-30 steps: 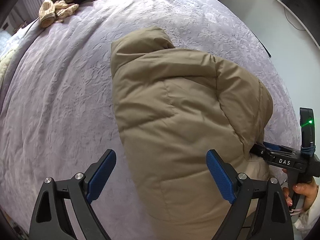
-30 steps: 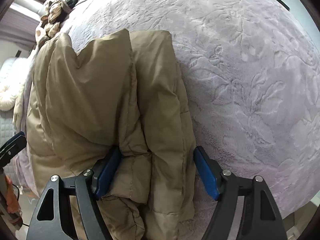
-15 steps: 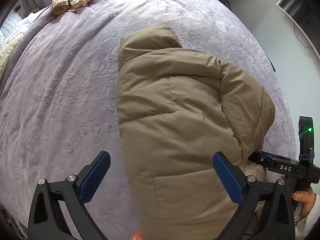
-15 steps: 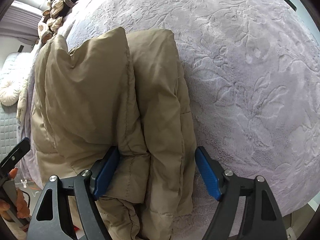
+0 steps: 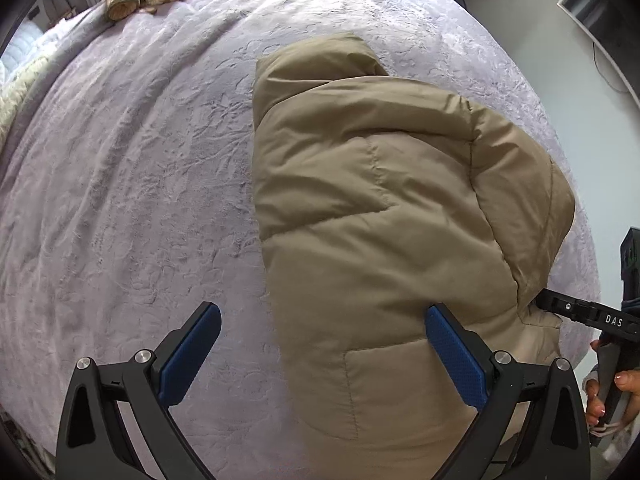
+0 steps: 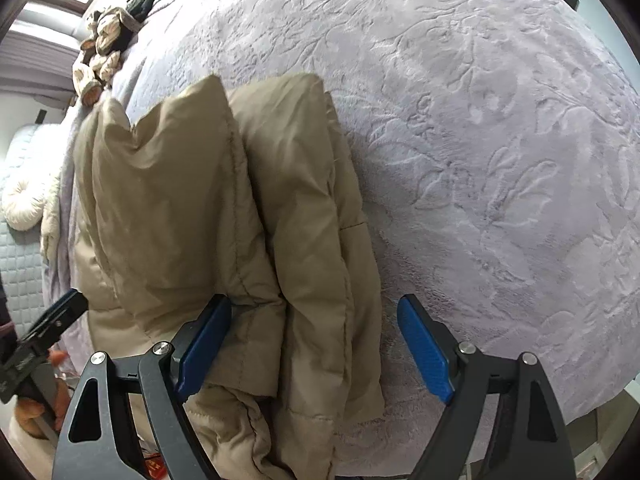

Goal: Fold large clothes

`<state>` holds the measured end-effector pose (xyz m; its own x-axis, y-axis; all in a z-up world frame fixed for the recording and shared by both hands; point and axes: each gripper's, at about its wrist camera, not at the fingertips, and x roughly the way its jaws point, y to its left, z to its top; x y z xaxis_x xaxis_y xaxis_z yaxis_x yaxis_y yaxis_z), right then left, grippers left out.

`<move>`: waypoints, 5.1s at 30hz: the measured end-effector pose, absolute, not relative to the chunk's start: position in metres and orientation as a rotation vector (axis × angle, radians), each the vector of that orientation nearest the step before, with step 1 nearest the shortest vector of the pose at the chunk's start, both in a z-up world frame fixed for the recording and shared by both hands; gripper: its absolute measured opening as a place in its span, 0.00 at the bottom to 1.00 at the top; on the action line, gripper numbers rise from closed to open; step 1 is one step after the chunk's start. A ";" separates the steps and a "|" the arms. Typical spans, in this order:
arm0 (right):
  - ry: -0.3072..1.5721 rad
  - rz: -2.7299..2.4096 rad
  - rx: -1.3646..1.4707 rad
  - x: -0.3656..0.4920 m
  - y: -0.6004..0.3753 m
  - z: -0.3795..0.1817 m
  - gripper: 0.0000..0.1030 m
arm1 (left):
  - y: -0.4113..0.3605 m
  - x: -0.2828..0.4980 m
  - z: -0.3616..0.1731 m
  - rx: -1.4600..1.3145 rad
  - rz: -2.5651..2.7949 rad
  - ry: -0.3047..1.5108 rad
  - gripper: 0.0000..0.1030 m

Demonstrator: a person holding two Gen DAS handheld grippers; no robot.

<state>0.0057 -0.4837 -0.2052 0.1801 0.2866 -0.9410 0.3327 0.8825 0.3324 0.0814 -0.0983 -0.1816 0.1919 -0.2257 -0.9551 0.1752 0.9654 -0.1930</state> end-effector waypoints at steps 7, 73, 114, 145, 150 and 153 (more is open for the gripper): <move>1.385 -0.005 0.603 -0.004 -0.501 -0.202 0.92 | -0.071 0.087 -0.204 -0.253 -0.366 1.424 1.00; 1.289 0.607 0.924 0.114 -0.394 -0.220 0.62 | -0.008 0.139 -0.191 -0.656 -0.767 1.278 0.91; 1.344 0.430 1.002 0.160 -0.218 -0.279 0.27 | 0.179 0.201 -0.196 -0.568 -0.371 1.210 0.91; 1.394 0.384 0.578 0.126 -0.208 -0.273 0.06 | 0.018 0.229 -0.205 -0.044 -0.342 1.173 0.91; 1.360 0.310 0.566 0.093 -0.233 -0.236 0.06 | 0.021 0.229 -0.209 -0.038 -0.339 1.176 0.91; 1.302 0.261 0.551 0.078 -0.236 -0.210 0.06 | 0.021 0.229 -0.208 -0.031 -0.339 1.175 0.91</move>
